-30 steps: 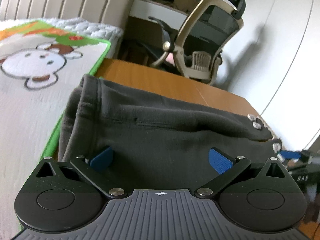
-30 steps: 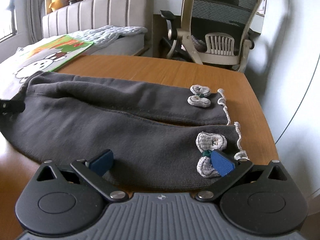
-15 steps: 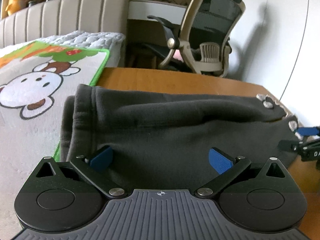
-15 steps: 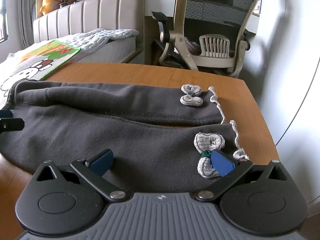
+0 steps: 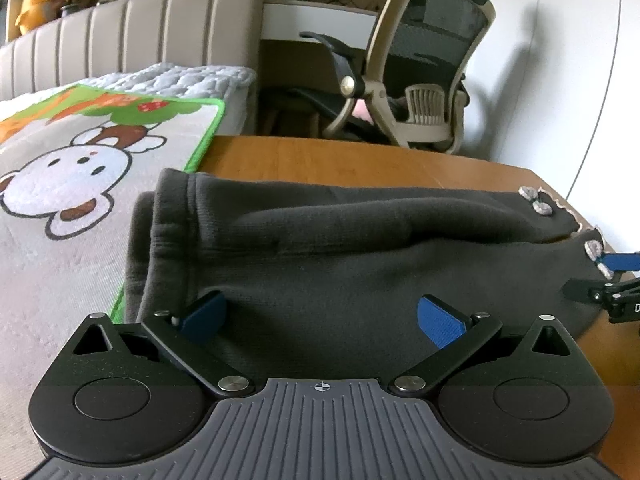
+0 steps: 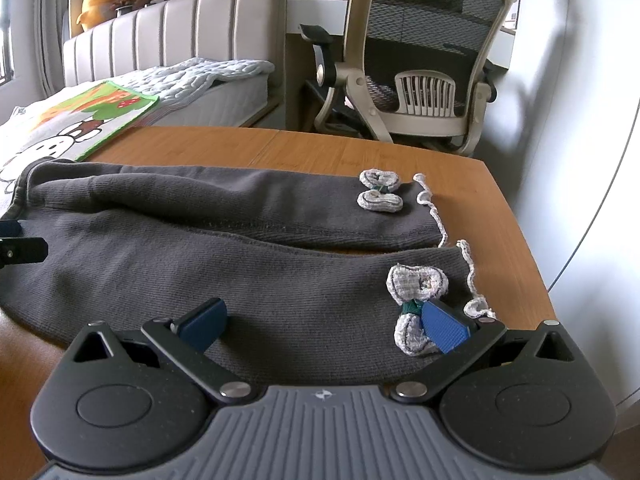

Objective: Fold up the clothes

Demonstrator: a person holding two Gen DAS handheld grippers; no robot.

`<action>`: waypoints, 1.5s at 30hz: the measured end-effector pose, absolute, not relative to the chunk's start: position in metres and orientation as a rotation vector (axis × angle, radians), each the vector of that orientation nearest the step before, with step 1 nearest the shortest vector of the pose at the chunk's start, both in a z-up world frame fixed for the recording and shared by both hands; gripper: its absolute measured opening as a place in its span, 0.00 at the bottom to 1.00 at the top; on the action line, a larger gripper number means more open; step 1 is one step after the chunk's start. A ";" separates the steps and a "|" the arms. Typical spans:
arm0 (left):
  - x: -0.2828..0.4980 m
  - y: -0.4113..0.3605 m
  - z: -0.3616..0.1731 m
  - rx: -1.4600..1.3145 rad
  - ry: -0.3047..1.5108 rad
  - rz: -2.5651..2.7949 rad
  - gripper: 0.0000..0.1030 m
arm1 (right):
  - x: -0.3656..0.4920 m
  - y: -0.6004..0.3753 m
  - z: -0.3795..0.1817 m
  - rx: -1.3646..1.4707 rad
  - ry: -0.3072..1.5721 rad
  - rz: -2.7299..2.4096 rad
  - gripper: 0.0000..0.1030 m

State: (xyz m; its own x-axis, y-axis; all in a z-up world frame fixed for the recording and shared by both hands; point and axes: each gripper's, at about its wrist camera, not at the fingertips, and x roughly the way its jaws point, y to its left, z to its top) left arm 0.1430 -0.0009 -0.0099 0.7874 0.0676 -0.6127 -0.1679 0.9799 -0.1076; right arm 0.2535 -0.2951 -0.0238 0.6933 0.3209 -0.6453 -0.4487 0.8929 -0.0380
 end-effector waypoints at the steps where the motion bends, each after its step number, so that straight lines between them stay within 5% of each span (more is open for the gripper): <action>1: 0.143 -0.001 -0.010 -0.158 0.653 0.129 1.00 | 0.253 -0.295 -0.024 -0.199 0.679 0.431 1.00; 35: 0.135 0.006 -0.010 -0.219 0.612 0.160 1.00 | 0.248 -0.292 -0.024 -0.216 0.668 0.399 1.00; 45: 0.123 -0.001 -0.007 -0.203 0.582 0.255 1.00 | 0.223 -0.304 -0.016 -0.178 0.528 0.272 1.00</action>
